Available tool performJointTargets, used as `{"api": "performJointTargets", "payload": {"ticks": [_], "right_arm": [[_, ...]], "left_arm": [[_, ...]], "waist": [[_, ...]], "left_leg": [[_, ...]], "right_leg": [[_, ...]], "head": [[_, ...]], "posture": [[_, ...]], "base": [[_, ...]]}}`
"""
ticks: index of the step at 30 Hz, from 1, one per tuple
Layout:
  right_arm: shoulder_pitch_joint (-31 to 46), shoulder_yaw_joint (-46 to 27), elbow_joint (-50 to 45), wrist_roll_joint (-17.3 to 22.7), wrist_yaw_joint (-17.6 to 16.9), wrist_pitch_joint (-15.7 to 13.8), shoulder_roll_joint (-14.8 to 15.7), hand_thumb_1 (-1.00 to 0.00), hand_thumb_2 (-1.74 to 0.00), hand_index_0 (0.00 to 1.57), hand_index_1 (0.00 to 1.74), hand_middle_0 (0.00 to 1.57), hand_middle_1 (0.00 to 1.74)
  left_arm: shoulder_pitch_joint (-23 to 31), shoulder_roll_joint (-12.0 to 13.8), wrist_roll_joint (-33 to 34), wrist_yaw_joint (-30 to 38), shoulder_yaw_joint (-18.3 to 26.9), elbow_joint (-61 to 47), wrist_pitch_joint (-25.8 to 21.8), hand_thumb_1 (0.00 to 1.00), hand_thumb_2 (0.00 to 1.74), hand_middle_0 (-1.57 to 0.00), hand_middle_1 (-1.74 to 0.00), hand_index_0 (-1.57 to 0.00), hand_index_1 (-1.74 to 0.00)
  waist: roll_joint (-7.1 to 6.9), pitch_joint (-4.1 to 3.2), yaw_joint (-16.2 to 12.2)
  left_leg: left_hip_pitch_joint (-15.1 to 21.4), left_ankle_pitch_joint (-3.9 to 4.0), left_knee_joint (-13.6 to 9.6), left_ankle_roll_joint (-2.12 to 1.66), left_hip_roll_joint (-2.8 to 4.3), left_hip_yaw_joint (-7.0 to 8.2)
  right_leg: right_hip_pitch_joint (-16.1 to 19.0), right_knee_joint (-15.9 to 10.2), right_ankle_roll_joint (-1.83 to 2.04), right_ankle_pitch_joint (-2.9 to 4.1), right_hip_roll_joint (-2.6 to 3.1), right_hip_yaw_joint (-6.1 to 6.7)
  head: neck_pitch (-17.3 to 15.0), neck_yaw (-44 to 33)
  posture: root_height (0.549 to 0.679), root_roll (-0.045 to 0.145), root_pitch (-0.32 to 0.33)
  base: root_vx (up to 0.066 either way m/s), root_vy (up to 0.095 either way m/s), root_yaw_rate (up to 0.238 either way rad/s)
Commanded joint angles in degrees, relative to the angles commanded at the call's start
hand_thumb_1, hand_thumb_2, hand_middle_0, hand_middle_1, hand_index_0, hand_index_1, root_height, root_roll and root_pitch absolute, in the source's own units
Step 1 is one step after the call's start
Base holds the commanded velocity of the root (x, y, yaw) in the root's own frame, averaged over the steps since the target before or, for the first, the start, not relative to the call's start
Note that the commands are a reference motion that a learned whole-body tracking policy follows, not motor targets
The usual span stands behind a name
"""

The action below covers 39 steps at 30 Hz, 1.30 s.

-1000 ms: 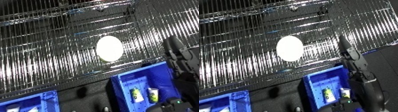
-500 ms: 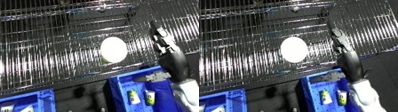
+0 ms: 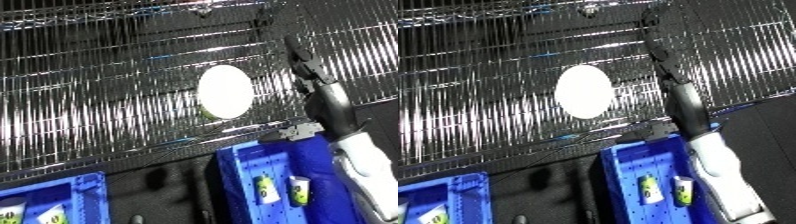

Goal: Pick up the object and place it into the box

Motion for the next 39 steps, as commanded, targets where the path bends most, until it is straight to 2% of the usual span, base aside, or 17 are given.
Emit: {"api": "performJointTargets", "payload": {"ticks": [6, 18, 29, 36, 39], "right_arm": [[-2.9, 2.8, 3.7, 1.6, 1.8, 1.0, 0.7, 0.00, 0.00, 0.00, 0.00, 0.00, 0.00], [-10.0, 5.7, 7.6, 4.2, 5.7, 3.2, 3.7, 0.00, 0.00, 0.00, 0.00, 0.00, 0.00], [-13.2, 6.6, 7.1, 5.5, 6.3, 4.3, 6.0, -0.55, -0.96, 0.86, 0.96, 0.86, 0.96], [-12.4, 6.4, 7.0, 6.0, 7.3, 5.3, 6.3, -0.90, -1.57, 1.41, 1.57, 1.41, 1.57], [-10.9, 6.0, 6.3, 6.0, 6.8, 5.2, 6.1, -0.90, -1.57, 1.41, 1.57, 1.41, 1.57]], "left_arm": [[0.2, 0.1, -0.5, -0.1, -0.8, -0.3, -0.2, 0.00, 0.00, 0.00, 0.00, 0.00, 0.00], [1.0, -0.6, -0.6, -0.3, -2.6, -2.5, -0.5, 0.00, 0.00, 0.00, 0.00, 0.00, 0.00], [1.4, -1.5, -0.3, -0.2, -3.8, -4.3, 0.2, 0.00, 0.00, 0.00, 0.00, 0.00, 0.00], [1.5, -1.9, -0.2, 0.0, -3.8, -4.4, 0.1, 0.00, 0.00, 0.00, 0.00, 0.00, 0.00], [1.8, -2.1, -0.2, 0.1, -3.5, -4.1, -0.1, 0.00, 0.00, 0.00, 0.00, 0.00, 0.00]], "waist": [[0.66, 0.00, 0.7], [2.09, 0.00, 2.6], [3.10, 0.00, 3.4], [3.17, 0.00, 3.2], [2.98, 0.00, 2.9]], "left_leg": [[-1.4, 0.18, 0.2, 0.14, -0.19, -0.12], [-1.9, 0.54, -0.4, 0.11, -0.76, -0.62], [-1.0, 1.25, -1.7, 0.13, -1.26, -0.77], [-0.5, 1.62, -2.4, 0.00, -1.17, -0.74], [0.0, 1.88, -3.0, -0.11, -1.02, -0.68]], "right_leg": [[-1.6, 0.6, -0.21, -0.02, -0.04, -0.09], [-2.2, 0.9, -0.50, -0.37, -0.56, -0.69], [-1.8, 0.6, -0.77, -0.57, -0.80, -0.86], [-1.4, 0.1, -0.83, -0.44, -0.79, -0.82], [-1.0, -0.5, -0.81, -0.31, -0.62, -0.61]], "head": [[1.4, 1.8], [2.5, 5.8], [3.0, 7.3], [3.4, 7.3], [3.7, 6.5]], "posture": [[0.626, 0.078, 0.124], [0.625, 0.083, 0.134], [0.627, 0.090, 0.133], [0.628, 0.092, 0.130], [0.629, 0.093, 0.130]], "base": [[0.001, 0.008, 0.037], [0.016, 0.009, 0.043], [0.001, 0.015, 0.027], [-0.011, 0.005, 0.000], [-0.016, 0.009, -0.039]]}}
